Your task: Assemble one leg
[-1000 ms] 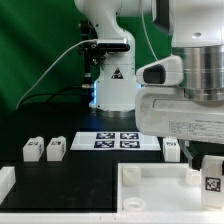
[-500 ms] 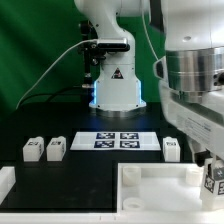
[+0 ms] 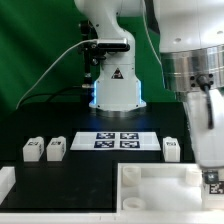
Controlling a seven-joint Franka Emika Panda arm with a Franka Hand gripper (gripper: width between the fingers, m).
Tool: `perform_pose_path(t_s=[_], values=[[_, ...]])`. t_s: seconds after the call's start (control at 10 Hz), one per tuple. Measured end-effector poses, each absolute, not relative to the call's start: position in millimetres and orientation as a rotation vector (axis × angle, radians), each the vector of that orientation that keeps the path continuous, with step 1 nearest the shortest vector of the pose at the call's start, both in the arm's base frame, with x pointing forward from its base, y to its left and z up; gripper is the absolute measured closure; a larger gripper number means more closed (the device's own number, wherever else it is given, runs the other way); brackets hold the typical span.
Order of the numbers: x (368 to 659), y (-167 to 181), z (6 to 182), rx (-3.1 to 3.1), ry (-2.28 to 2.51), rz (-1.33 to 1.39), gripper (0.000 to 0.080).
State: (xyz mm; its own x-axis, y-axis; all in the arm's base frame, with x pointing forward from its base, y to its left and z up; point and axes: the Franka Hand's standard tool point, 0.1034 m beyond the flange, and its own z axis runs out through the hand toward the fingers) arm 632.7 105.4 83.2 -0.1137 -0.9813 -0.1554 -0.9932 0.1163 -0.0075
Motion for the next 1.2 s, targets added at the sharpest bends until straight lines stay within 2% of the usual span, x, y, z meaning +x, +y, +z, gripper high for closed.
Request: perform_pose_path(t_s=[0.1,0.2,0.3,0.6,0.9,1.0,1.1,1.2], values=[[631.8,111.1,83.2,-2.16,2.098,0.137,0.0189],[630.0,117.1,82.8,-2.373,1.865,0.113,0.0189],[628.8,122.2,83.0,-2.533,1.653,0.099,0.0156],[629.4,118.1,82.3,-2.753,1.242,0.067,0.0151],[635.2,114.5,80.2,-3.032,0.437,0.022,0.015],[638.8,113.8,79.4,-3.043,0.319,0.023,0.015],[637.8,115.3,78.6,-3.027,0.448,0.03,0.0257],[637.6,114.9,78.1,-3.028,0.445,0.031,0.0257]])
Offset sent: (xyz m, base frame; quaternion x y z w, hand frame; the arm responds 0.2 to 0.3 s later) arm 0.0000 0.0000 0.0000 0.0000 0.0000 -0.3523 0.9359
